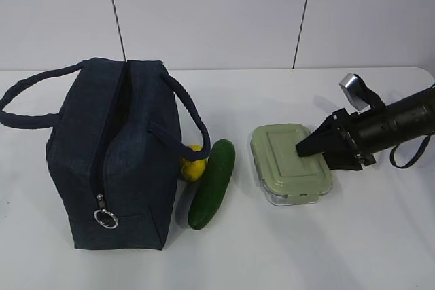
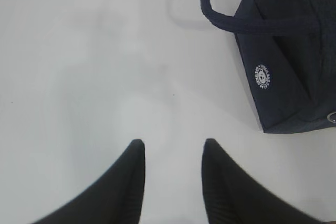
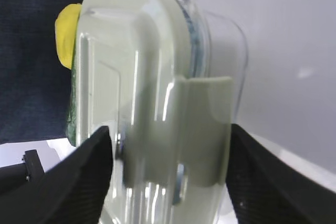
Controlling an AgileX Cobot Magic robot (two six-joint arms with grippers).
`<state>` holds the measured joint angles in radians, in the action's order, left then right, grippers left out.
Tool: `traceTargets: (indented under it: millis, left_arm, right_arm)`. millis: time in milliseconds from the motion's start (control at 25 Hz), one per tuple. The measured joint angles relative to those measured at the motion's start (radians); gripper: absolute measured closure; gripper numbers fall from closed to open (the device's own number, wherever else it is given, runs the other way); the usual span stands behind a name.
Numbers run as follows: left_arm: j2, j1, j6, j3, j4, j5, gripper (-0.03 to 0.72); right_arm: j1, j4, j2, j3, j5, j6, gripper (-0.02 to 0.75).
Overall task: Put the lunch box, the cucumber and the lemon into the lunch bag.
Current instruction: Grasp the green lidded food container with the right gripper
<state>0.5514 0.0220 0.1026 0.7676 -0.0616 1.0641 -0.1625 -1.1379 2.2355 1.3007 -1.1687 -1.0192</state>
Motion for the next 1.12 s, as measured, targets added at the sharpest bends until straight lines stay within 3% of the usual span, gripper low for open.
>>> traceTargets:
  millis: [1120]
  left_arm:
    - [0.000, 0.000, 0.000, 0.000, 0.000, 0.000, 0.424]
  right_arm:
    - [0.000, 0.002, 0.002, 0.000, 0.001, 0.000, 0.272]
